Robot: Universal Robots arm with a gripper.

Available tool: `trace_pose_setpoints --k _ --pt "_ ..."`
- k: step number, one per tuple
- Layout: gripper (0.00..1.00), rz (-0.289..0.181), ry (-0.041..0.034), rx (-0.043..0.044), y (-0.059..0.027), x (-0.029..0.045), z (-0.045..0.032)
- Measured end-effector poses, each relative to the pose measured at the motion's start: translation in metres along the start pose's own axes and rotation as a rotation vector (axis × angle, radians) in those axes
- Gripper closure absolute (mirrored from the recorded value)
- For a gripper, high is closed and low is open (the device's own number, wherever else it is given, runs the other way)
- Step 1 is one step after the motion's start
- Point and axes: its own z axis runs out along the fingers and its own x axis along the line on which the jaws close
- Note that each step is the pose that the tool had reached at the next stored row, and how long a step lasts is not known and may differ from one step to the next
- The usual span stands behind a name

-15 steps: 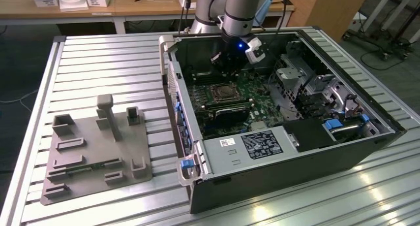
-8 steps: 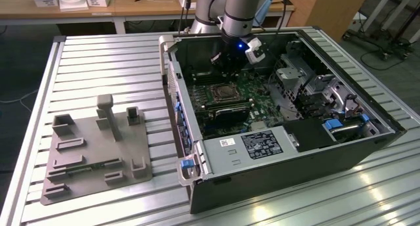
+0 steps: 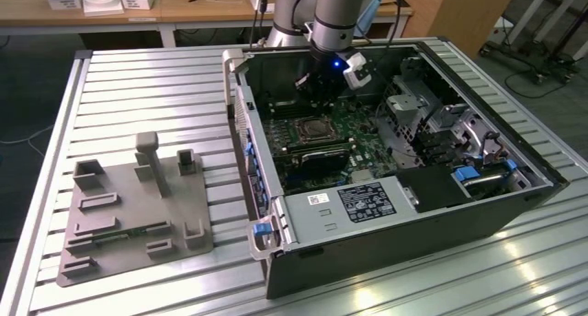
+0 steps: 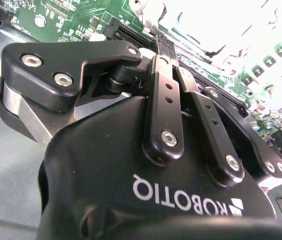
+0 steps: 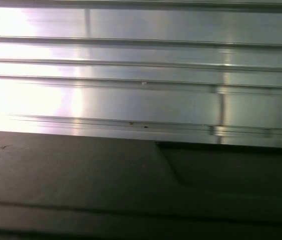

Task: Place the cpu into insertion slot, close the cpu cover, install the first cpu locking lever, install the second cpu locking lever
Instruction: 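Install the first cpu locking lever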

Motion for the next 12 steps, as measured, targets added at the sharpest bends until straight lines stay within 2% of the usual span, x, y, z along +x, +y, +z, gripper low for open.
trace_pose_setpoints --k 12 --pt "0.90 0.000 0.0050 0.0004 -0.0001 0.0001 -0.0018"
